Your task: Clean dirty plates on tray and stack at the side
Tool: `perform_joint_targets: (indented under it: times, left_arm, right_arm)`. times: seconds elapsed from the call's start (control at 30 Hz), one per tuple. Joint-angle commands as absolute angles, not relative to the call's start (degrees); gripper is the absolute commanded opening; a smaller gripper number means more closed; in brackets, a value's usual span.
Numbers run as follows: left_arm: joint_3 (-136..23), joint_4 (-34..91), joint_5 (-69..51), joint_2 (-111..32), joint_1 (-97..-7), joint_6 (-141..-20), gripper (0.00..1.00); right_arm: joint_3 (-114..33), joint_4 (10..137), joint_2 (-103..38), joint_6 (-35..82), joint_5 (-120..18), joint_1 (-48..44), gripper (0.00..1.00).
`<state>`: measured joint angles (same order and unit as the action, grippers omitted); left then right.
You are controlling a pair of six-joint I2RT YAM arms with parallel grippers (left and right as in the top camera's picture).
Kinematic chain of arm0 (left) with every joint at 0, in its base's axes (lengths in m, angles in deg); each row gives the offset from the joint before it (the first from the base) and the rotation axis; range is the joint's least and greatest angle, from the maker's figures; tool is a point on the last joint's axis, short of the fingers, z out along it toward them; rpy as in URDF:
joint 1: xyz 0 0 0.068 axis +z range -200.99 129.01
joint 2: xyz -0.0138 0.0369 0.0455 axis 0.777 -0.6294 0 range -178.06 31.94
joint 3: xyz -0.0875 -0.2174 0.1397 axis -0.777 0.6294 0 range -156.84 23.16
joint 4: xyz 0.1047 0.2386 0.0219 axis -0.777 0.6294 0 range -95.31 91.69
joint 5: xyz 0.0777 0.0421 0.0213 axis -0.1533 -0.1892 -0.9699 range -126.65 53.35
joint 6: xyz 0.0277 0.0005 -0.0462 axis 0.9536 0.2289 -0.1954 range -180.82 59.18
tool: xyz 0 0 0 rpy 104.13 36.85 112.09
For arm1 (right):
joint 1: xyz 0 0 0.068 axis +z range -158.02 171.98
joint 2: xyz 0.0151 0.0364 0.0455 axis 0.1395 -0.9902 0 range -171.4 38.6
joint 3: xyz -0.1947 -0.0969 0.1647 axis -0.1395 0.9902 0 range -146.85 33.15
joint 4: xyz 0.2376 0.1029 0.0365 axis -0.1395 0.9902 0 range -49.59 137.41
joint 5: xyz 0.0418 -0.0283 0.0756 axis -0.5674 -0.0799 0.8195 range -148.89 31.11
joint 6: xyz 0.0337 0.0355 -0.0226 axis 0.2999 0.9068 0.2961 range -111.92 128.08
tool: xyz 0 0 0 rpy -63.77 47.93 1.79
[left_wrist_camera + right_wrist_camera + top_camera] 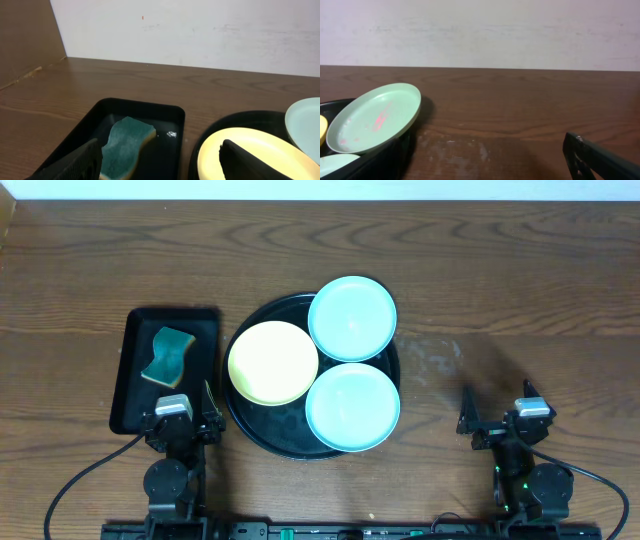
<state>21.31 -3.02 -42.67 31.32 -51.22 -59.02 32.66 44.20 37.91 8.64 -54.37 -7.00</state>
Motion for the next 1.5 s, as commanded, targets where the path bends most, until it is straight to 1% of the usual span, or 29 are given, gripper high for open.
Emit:
perform_joint_targets:
  times: [0.0,0.83,1.0,1.27,1.47]
  left_arm:
    - [22.9,-1.8,-43.8,31.6,-51.5,-58.0,0.76]
    - [22.9,-2.1,-43.8,31.6,-51.5,-58.0,0.76]
    - [22.9,-2.1,-43.6,31.6,-51.5,-58.1,0.75]
    - [20.8,-7.9,-43.6,31.6,-51.5,-58.0,0.76]
    - [16.5,-8.9,-43.6,31.3,-51.5,-58.0,0.76]
  right_arm:
    - [32.8,44.3,38.1,8.4,-54.3,-7.2,0.99]
    - [32.8,44.0,38.1,8.2,-55.6,-7.2,0.99]
    - [32.8,41.2,38.1,8.1,-55.6,-7.2,0.99]
    - [32.7,32.5,38.1,6.8,-54.1,-7.2,0.99]
    - [29.4,30.7,37.8,6.9,-51.7,-7.2,0.99]
